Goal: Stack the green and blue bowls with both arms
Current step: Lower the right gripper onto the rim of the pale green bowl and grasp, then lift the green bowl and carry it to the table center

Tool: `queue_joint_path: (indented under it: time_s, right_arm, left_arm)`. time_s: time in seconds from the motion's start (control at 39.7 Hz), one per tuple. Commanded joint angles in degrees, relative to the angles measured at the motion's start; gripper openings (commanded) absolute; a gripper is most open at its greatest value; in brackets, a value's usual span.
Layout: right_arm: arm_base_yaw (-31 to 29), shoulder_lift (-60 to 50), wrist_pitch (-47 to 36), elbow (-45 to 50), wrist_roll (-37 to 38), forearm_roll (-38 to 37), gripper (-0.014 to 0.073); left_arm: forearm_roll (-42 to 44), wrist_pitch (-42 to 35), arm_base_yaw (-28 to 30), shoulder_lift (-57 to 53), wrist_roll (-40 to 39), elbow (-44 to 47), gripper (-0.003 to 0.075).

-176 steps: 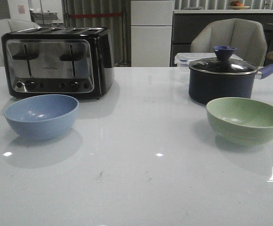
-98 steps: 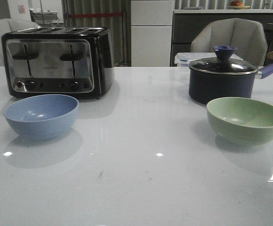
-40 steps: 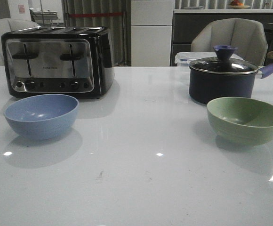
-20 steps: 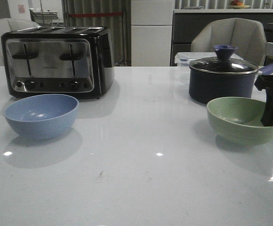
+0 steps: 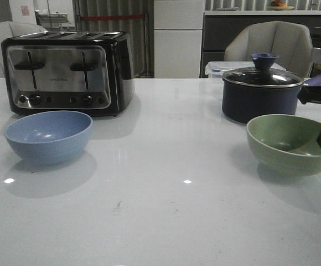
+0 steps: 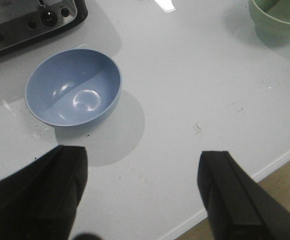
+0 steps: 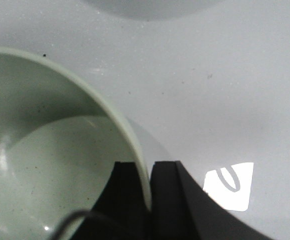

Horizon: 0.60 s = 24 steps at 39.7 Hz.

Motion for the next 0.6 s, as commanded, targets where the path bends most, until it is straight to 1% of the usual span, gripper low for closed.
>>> queue_joint_path:
  time_s: [0.0,0.1,0.25,0.4,0.58]
  right_arm:
    - [1.7,-6.1,0.5,-2.2,-2.1,0.8,0.0086]
    - [5.0,-8.1,4.0,-5.1,-3.8,0.8,0.0086]
    - [12.8,-7.7,9.1,-11.4,-3.8,0.8,0.0086]
    - [21.3,-6.5,7.7,-14.3,-3.8,0.8,0.0086]
    - [27.4,-3.5,5.9,-14.4,-3.7,0.8,0.0086]
  left_arm:
    - [-0.6,-4.3,-0.5,-0.1,0.0,-1.8,0.051]
    - [-0.6,-4.3,-0.5,-0.1,0.0,-1.8,0.051]
    - [-0.6,-4.3,-0.5,-0.1,0.0,-1.8,0.051]
    - [-0.6,-4.3,-0.5,-0.1,0.0,-1.8,0.051]
    - [-0.6,-4.3,-0.5,-0.1,0.0,-1.8,0.051]
